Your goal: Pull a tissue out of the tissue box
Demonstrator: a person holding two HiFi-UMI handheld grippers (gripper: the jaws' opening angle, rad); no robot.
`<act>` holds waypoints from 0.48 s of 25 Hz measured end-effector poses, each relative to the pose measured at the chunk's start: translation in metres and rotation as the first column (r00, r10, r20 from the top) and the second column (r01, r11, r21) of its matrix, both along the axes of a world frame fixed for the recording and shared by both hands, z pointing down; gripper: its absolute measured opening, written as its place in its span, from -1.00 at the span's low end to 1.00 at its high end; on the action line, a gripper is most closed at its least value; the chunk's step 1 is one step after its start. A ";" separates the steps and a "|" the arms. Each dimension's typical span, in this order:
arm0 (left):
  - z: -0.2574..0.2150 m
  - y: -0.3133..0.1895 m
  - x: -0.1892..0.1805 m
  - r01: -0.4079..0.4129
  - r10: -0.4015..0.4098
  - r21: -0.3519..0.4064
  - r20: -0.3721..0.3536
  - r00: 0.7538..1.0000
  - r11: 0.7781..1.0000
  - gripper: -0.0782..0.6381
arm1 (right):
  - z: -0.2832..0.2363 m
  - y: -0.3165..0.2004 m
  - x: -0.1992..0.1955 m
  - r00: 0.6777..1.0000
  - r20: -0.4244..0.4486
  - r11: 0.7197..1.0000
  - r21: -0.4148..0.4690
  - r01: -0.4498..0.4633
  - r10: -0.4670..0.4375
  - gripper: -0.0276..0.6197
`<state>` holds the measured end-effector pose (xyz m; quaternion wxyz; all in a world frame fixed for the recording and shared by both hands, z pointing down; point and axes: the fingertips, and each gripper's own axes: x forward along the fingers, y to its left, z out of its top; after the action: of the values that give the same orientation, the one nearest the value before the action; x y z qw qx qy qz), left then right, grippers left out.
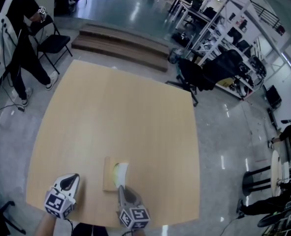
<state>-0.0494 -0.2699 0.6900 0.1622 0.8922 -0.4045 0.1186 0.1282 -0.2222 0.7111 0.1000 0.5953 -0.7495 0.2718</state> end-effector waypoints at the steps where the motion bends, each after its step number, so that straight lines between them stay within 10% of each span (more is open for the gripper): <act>1: -0.001 -0.001 0.000 0.000 0.000 0.002 0.001 1.000 1.000 -0.76 | 0.000 0.000 0.001 1.000 -0.004 1.000 -0.001 -0.005 0.005 -0.84; 12: -0.014 -0.006 -0.005 0.005 -0.005 0.011 -0.006 1.000 1.000 -0.76 | -0.012 -0.003 0.000 1.000 -0.018 1.000 0.016 -0.004 0.004 -0.91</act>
<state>-0.0539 -0.2756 0.6758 0.1589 0.8923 -0.4071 0.1132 0.1283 -0.2250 0.6995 0.1016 0.6001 -0.7494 0.2605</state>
